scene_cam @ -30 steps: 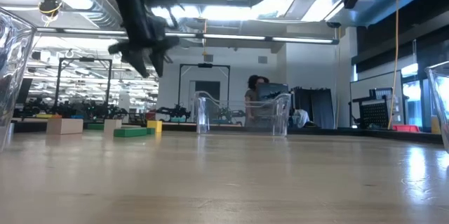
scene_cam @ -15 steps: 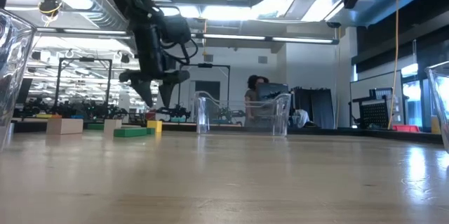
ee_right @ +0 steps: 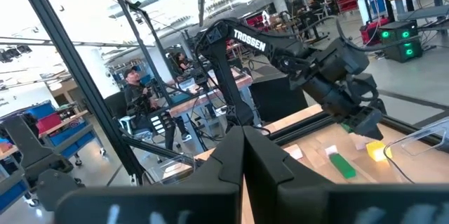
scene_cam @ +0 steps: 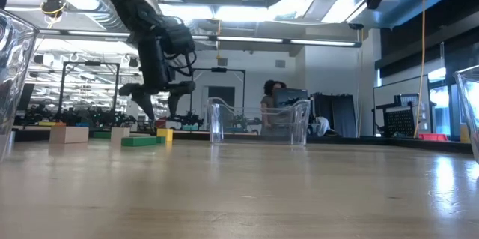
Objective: Sort & place blocks by color
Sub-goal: Put the yellow block into the bottom left transparent bin
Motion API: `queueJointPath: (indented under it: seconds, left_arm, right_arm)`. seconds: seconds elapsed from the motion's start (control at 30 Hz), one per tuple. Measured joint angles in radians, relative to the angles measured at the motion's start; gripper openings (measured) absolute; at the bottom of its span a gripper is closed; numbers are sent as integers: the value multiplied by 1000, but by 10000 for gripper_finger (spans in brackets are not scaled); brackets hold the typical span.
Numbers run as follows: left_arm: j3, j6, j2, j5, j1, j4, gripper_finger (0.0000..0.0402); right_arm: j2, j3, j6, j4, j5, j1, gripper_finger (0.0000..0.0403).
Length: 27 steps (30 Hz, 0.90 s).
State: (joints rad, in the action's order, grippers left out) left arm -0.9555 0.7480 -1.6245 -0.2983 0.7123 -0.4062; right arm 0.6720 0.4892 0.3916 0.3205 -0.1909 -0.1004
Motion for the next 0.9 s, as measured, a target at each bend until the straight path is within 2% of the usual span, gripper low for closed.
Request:
queueJointPath:
  seconds: [0.23,0.9]
  left_arm:
    - [44,5,0,27,-6,106,252]
    - [45,-17,-125,27,-20,121,242]
  right_arm:
    - [0,0,0,-1,0,0,10]
    - [0,0,1,-2,0,0,10]
